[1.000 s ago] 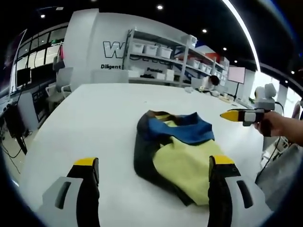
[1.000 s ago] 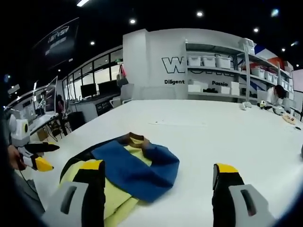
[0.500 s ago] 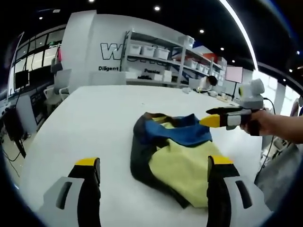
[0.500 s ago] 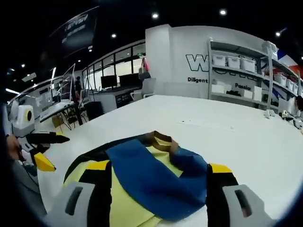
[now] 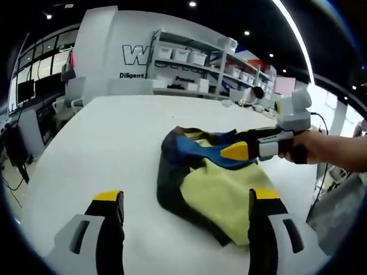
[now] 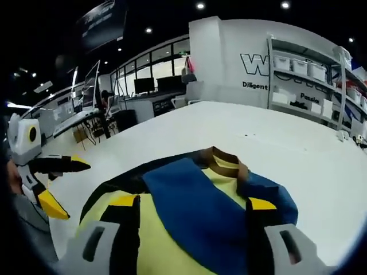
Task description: Fold the garment on the visible template until the final outline fits inside the template.
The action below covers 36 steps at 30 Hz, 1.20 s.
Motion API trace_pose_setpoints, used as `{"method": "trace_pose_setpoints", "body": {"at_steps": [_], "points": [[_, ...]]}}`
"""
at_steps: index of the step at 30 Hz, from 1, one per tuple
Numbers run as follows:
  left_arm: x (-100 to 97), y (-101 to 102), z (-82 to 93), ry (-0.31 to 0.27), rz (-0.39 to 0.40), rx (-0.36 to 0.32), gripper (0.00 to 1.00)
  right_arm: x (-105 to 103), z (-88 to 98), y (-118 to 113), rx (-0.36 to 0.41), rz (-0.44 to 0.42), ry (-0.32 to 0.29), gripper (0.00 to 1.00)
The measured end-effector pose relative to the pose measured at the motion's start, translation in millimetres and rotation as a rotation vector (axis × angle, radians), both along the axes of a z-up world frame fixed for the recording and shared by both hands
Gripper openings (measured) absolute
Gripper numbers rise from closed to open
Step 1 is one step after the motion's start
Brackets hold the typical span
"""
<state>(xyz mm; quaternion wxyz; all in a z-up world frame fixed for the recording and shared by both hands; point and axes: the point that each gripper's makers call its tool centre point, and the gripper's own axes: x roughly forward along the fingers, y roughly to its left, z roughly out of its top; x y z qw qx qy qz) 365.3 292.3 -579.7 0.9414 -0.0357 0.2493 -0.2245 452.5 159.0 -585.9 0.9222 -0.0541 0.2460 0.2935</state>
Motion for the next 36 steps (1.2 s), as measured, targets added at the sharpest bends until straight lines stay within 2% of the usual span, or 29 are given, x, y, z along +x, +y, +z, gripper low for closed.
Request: {"method": "trace_pose_setpoints", "body": {"at_steps": [2, 8, 11, 14, 16, 20, 23, 24, 26, 29, 34, 36], "points": [[1.0, -1.6, -1.3, 0.003, -0.006, -0.004, 0.82, -1.4, -8.2, 5.9, -0.046, 0.035, 0.013, 0.62], [-2.3, -8.8, -4.3, 0.011, -0.042, 0.005, 0.81, -2.3, -21.5, 15.7, -0.065, 0.066, 0.045, 0.51], [-2.5, -6.4, -6.1, 0.024, -0.029, -0.001, 0.77, -4.4, -27.8, 19.9, -0.073, 0.085, 0.062, 0.42], [-0.2, -1.1, -5.9, 0.024, -0.002, -0.013, 0.68, -8.2, -38.9, 19.2, -0.132, 0.102, 0.095, 0.34], [3.2, 5.1, -1.9, 0.002, 0.016, -0.016, 0.67, -6.9, -40.5, 21.6, -0.119, 0.101, 0.096, 0.29], [3.9, 8.6, -1.8, 0.005, 0.040, -0.028, 0.67, -5.7, -45.5, 22.3, -0.136, 0.103, 0.105, 0.22], [3.5, 7.0, -3.3, 0.009, 0.032, -0.021, 0.66, -5.8, -49.2, 20.6, -0.154, 0.103, 0.114, 0.05], [3.3, 7.3, -3.9, 0.010, 0.032, -0.017, 0.66, -6.3, -49.3, 19.9, -0.153, 0.101, 0.117, 0.00], [2.9, 7.9, -4.6, 0.014, 0.032, -0.017, 0.62, -9.3, -49.0, 22.2, -0.126, 0.107, 0.135, 0.00], [3.1, 9.5, -6.1, 0.016, 0.039, -0.019, 0.55, -11.6, -42.7, 21.1, -0.098, 0.101, 0.129, 0.00], [0.7, 4.9, -13.9, 0.035, 0.014, 0.015, 0.52, -9.5, -12.4, 12.7, 0.003, 0.028, 0.082, 0.00], [-0.5, 1.5, -15.2, 0.035, -0.004, 0.031, 0.52, -12.5, -4.0, 6.5, 0.020, 0.013, 0.076, 0.00]]}}
